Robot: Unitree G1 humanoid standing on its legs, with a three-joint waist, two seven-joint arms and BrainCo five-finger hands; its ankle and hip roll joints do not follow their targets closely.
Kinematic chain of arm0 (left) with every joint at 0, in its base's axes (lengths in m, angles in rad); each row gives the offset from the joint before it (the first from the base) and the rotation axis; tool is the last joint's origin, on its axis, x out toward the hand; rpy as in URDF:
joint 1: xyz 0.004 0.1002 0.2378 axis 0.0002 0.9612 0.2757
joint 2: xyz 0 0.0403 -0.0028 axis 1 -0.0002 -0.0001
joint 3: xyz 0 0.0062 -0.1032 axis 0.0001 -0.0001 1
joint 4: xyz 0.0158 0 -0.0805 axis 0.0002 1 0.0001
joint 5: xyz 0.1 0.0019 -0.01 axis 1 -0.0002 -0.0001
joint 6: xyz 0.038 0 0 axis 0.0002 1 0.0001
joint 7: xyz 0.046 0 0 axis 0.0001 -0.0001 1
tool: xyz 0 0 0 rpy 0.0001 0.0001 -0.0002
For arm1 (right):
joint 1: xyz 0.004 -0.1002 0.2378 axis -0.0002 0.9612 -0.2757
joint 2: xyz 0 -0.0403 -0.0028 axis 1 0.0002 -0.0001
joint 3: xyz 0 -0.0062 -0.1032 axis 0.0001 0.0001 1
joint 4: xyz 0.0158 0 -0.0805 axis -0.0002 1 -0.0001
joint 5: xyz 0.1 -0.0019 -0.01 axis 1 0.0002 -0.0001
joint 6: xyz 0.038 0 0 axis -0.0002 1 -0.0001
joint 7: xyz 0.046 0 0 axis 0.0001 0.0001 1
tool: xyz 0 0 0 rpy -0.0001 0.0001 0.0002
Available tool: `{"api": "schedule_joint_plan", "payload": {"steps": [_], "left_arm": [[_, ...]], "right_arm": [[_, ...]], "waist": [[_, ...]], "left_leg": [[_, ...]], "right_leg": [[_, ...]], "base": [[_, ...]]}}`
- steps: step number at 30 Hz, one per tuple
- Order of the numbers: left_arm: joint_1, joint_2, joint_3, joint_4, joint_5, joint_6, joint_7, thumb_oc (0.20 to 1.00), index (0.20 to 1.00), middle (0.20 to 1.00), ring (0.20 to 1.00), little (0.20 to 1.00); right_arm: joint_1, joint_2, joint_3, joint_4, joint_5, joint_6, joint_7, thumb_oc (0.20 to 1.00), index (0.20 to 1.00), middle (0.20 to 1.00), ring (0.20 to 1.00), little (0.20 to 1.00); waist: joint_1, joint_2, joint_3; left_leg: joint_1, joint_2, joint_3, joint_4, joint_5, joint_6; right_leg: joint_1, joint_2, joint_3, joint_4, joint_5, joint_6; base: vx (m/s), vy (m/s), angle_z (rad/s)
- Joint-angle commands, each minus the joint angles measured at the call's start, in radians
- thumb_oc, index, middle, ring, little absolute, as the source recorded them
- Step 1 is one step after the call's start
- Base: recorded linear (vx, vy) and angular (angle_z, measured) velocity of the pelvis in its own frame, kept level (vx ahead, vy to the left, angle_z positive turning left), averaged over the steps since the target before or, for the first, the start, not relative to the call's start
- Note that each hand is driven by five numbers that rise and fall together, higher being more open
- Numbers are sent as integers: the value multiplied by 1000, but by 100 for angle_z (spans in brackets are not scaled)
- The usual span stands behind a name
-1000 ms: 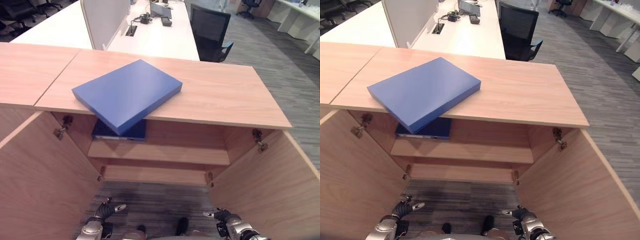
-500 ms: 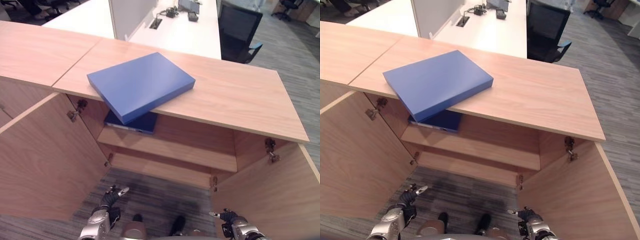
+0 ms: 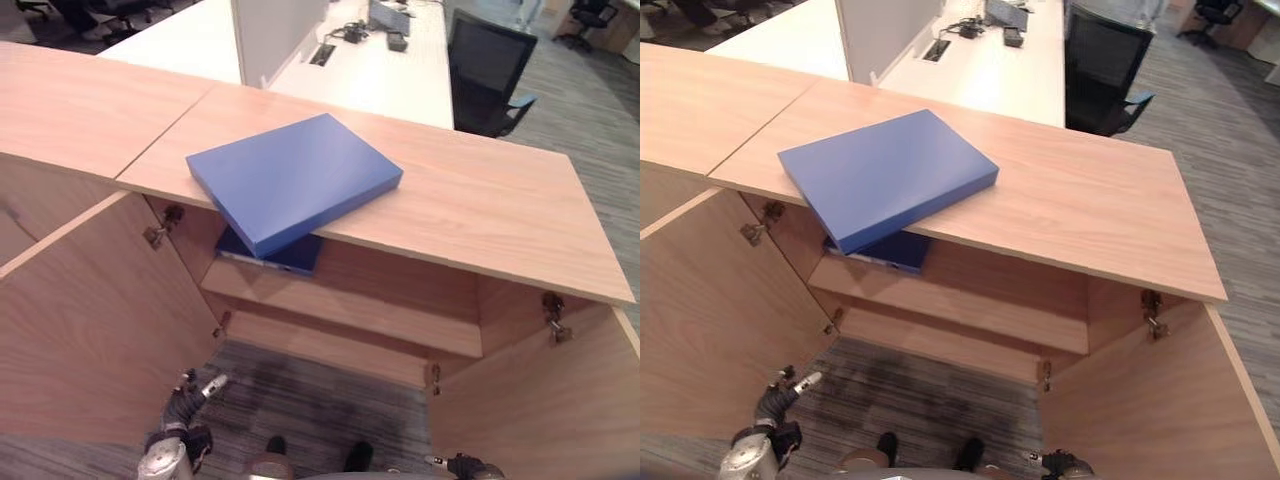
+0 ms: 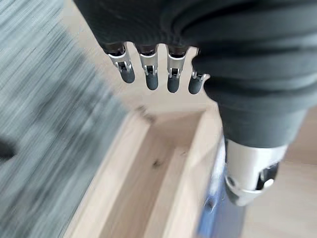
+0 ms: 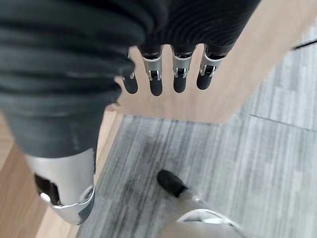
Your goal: Put the empty folder in the office cabinet
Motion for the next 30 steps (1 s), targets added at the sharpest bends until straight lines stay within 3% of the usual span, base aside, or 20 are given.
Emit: {"api": "schedule_joint_plan", "payload": {"steps": [1, 2, 5, 8, 21, 30], "left_arm": [[-43, 43, 67, -106, 133, -75, 119, 1000, 1000, 1000, 1000, 1000], [-59, 69, 112, -226, 307, -93, 228, 1000, 1000, 1000, 1000, 1000], [-102, 104, 134, -298, 453, -92, 349, 1000, 1000, 1000, 1000, 1000], [-146, 155, 127, -326, 558, -88, 389, 1000, 1000, 1000, 1000, 1000], [-262, 374, 28, -380, 927, -68, 400, 1000, 1000, 1000, 1000, 1000], [-308, 464, -48, -378, 995, -75, 345, 1000, 1000, 1000, 1000, 1000]], "right_arm": [[-61, 24, 6, 27, 55, -17, -33, 1000, 1000, 1000, 1000, 1000], [-55, 47, 7, 26, 81, -36, -54, 1000, 1000, 1000, 1000, 1000], [-53, 61, 17, 29, 96, -55, -73, 1000, 1000, 1000, 1000, 1000], [-52, 69, 25, 43, 89, -64, -81, 1000, 1000, 1000, 1000, 1000], [-53, 52, 39, 76, 52, -77, -81, 1000, 1000, 1000, 1000, 1000], [-44, 40, 45, 84, 29, -77, -70, 1000, 1000, 1000, 1000, 1000]], "waist": [[24, -25, 34], [31, -33, 33], [26, -40, 29], [18, -42, 23], [-44, -27, -21], [-68, -27, -44]], "left_leg": [[28, -11, -10, -19, -76, 16], [32, -4, -9, -23, -79, 10], [34, -1, -1, -23, -80, 4], [38, 1, 9, -23, -84, 2], [82, -3, 56, -23, -117, 7], [96, -6, 69, -23, -120, 11]], "right_leg": [[47, -48, 20, 5, -58, 76], [49, -46, 17, 5, -62, 79], [49, -44, 20, 5, -61, 81], [49, -45, 24, 5, -60, 84], [62, -44, 65, 5, -57, 92], [63, -42, 82, 5, -55, 92]], "base": [[-14, -51, 15], [-17, -43, 13], [-23, -29, 8], [-8, 1, -5], [11, 21, -12], [16, 6, -7]]}}
